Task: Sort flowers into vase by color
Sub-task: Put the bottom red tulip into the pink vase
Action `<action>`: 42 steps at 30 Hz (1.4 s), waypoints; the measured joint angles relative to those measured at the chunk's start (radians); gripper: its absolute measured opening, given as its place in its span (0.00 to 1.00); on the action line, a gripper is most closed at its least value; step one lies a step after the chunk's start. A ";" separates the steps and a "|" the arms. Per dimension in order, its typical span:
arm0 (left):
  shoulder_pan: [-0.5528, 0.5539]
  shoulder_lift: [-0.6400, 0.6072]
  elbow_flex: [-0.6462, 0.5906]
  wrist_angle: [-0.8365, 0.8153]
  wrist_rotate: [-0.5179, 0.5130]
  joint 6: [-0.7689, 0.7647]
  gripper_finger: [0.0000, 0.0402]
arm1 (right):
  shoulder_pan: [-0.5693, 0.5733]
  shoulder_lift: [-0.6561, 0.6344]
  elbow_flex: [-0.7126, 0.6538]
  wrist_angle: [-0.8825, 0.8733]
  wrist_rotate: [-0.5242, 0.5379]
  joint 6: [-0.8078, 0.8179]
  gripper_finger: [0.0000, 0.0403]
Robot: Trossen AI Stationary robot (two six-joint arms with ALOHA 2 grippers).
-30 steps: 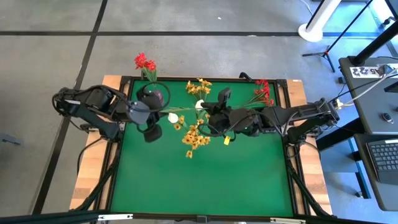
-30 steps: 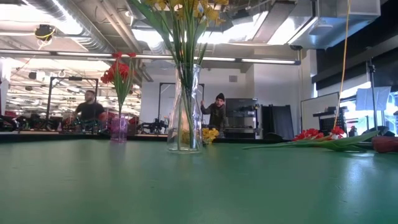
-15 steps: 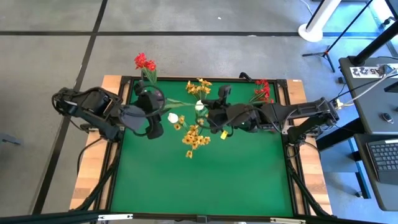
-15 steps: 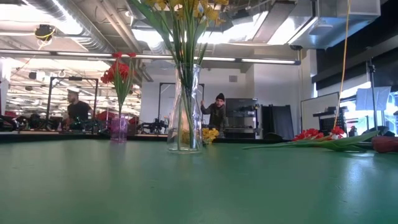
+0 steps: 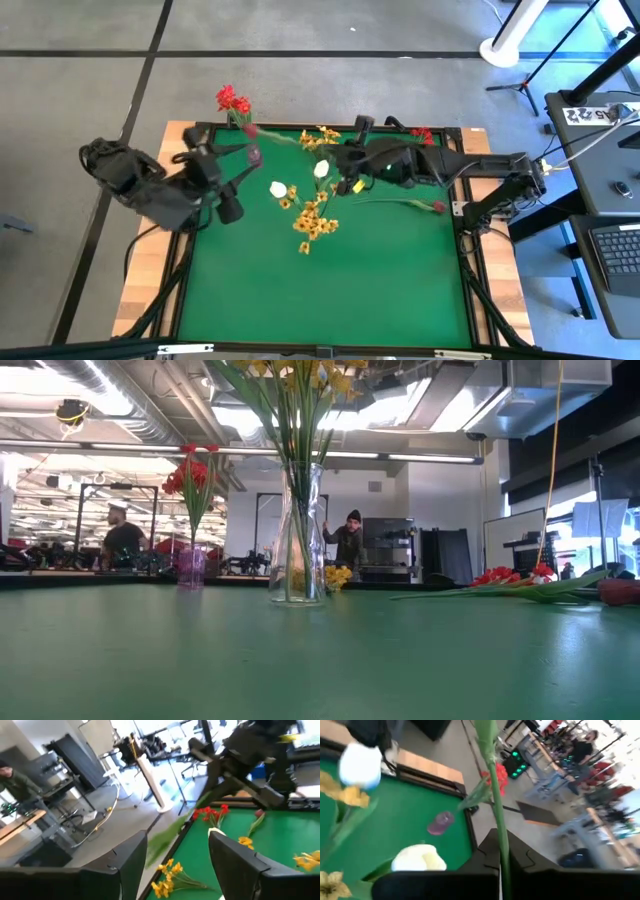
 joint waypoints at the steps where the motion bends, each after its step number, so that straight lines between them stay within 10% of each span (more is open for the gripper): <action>1: -0.021 -0.007 0.000 -0.008 -0.017 -0.013 0.52 | -0.016 -0.010 0.000 -0.004 -0.032 0.025 0.00; 14: -0.215 -0.175 -0.350 -0.020 -0.146 -0.286 0.52 | -0.217 -0.097 0.000 0.106 -0.683 0.258 0.00; 21: -0.215 -0.251 -0.592 0.214 -0.188 -0.209 0.52 | -0.236 -0.074 0.000 0.213 -0.789 0.269 0.00; 27: -0.196 -0.313 -0.773 0.502 0.014 -0.074 0.52 | -0.243 -0.074 0.000 0.208 -0.799 0.264 0.00; 36: -0.011 -0.427 -1.085 1.431 0.492 0.564 0.52 | -0.242 -0.073 0.000 0.184 -0.847 0.268 0.00; 42: 0.193 -0.484 -1.116 1.689 0.694 0.636 0.52 | -0.242 -0.073 0.000 0.185 -0.882 0.287 0.00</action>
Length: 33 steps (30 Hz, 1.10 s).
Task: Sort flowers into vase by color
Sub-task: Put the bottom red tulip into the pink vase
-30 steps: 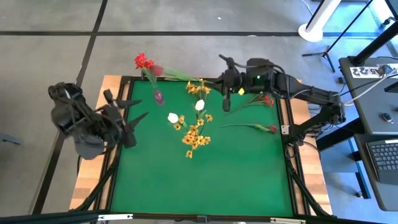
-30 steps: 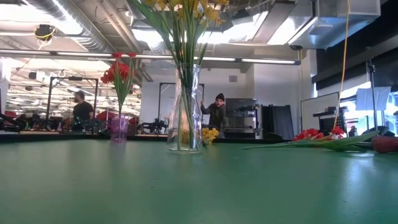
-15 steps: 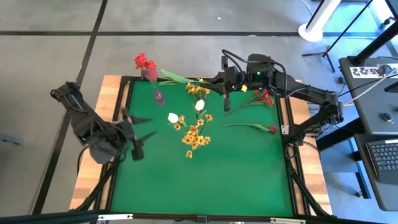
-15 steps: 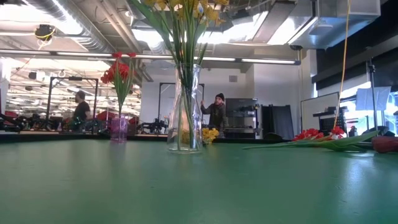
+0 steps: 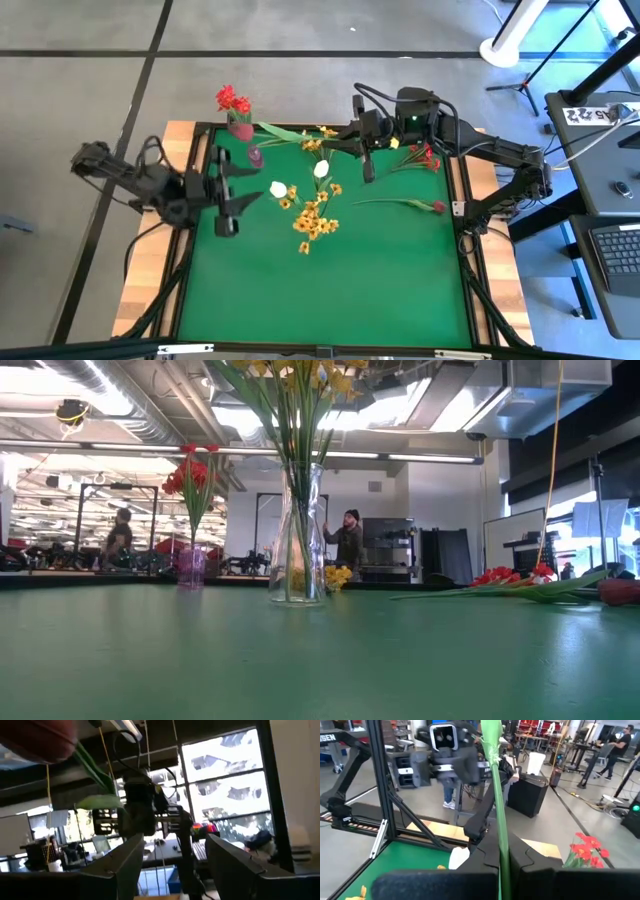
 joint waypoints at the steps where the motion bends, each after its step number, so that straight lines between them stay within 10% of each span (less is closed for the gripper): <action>1: 0.035 0.003 0.000 0.007 0.039 -0.014 0.52 | 0.000 0.000 0.000 0.008 -0.006 0.001 0.00; 19: 0.363 0.259 -0.002 0.438 0.443 -0.181 0.52 | 0.002 0.010 0.000 0.074 -0.049 0.038 0.00; 33: 0.425 0.322 -0.002 0.558 0.445 -0.268 0.52 | 0.001 0.076 0.000 0.090 -0.065 0.049 0.00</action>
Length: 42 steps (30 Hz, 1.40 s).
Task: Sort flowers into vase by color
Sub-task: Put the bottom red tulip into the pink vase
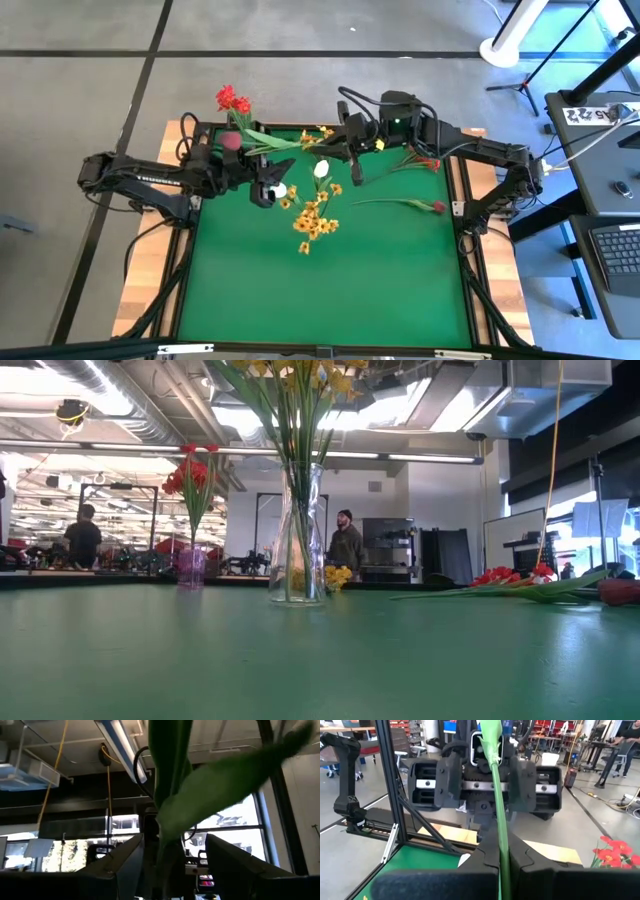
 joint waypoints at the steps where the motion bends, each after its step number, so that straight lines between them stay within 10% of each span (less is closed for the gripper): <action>1: 0.000 0.000 0.000 0.006 -0.016 0.000 0.52 | 0.000 0.004 0.000 0.001 0.000 0.001 0.00; 10: 0.000 0.000 0.000 0.004 -0.091 0.000 0.48 | 0.000 0.027 0.002 0.002 -0.029 0.009 0.00; 24: -0.037 0.000 0.000 -0.035 -0.219 0.015 0.02 | -0.001 0.027 0.001 -0.024 -0.018 0.028 0.02; 33: -0.086 -0.036 0.002 -0.123 -0.380 0.145 0.01 | 0.000 -0.002 -0.001 -0.066 0.048 0.048 0.36; 42: -0.176 -0.189 0.002 -0.374 -0.779 0.326 0.00 | 0.000 -0.128 0.000 -0.184 0.294 0.021 0.66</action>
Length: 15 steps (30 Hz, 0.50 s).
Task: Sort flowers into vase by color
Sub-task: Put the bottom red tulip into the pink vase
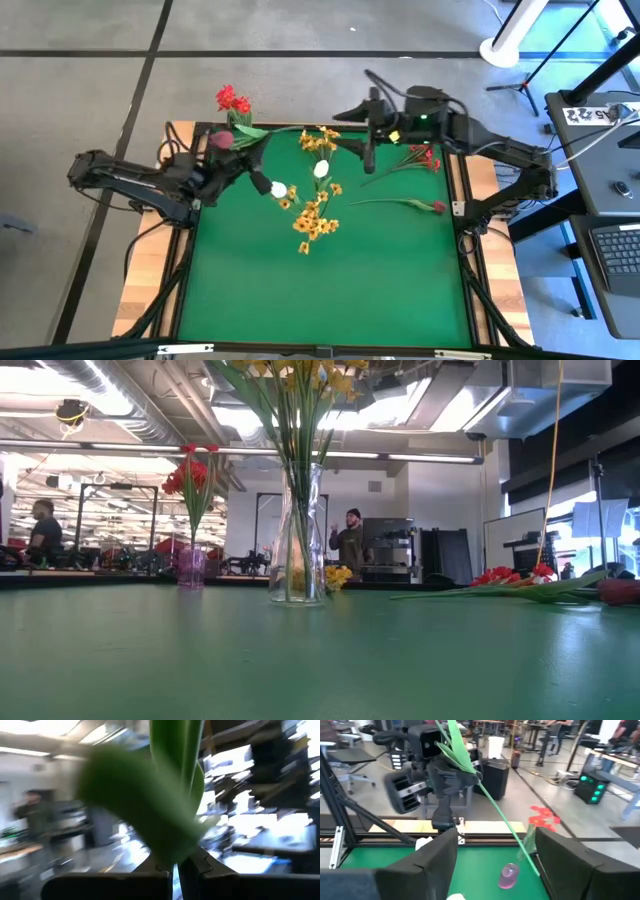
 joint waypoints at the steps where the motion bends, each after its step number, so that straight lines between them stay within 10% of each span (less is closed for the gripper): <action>1: -0.010 -0.019 0.000 -0.035 -0.048 0.009 0.00 | 0.000 -0.015 0.000 -0.015 0.010 0.000 0.67; 9: -0.048 -0.102 0.000 -0.282 -0.423 0.015 0.00 | 0.000 -0.097 0.000 -0.155 0.049 0.006 0.65; 15: -0.043 -0.102 0.000 -0.412 -0.482 -0.057 0.00 | -0.001 -0.108 0.000 -0.294 0.105 0.008 0.62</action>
